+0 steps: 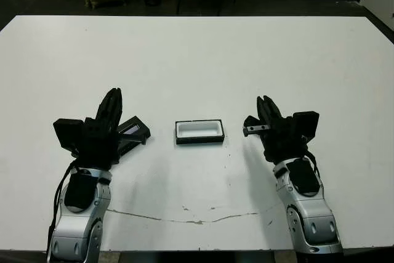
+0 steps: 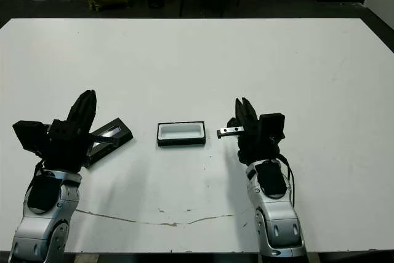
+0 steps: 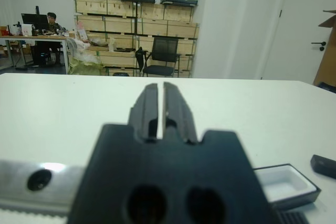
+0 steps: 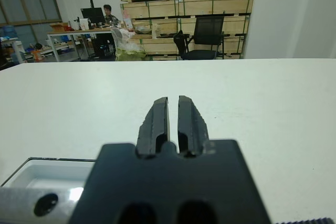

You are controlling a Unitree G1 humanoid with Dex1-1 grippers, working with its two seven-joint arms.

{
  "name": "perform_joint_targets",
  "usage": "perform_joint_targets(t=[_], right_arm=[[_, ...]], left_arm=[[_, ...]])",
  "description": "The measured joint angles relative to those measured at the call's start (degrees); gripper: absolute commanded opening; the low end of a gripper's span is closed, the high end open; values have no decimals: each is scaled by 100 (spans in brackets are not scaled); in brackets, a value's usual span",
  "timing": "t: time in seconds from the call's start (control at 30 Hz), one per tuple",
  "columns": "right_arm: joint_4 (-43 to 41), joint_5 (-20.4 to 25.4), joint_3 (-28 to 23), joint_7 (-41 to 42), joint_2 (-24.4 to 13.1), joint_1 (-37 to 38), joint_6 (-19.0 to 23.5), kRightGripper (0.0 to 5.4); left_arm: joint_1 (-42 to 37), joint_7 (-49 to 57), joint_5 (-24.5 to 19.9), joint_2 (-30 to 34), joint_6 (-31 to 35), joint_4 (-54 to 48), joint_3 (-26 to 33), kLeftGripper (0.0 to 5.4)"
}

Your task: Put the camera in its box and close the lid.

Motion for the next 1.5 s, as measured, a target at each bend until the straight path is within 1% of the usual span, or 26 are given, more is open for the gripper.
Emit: perform_joint_targets(t=[0.53, 0.67, 0.77, 0.83, 0.93, 1.2, 1.27, 1.5], right_arm=[[-40, 13, 1, -6, 24, 6, 110, 2], [-38, 41, -16, 88, -13, 7, 63, 2], [-24, 143, -50, 290, -108, 7, -29, 2], [21, 246, -114, 542, -230, 4, -182, 2], [119, 443, -325, 926, -526, -33, -321, 2], [438, 1041, -926, 1900, -1452, -307, -353, 2], [459, 1095, -993, 2040, -1647, -365, -298, 2], [502, 1395, -1117, 2475, -2127, -485, 216, 2]], left_arm=[[0, 1, 22, 1, 3, 18, -14, 0], [0, 0, 17, 1, 3, 18, -18, 0], [0, 1, 20, 1, 4, 17, -31, 0], [0, 5, 20, 0, 5, 16, -33, 0], [0, 5, 26, 1, 3, 16, -32, 0], [-2, 9, 65, 5, 12, 8, -37, 0], [-2, 10, 110, 6, 22, -11, -49, 0], [-7, 13, 127, 5, 45, -38, -57, 0]])
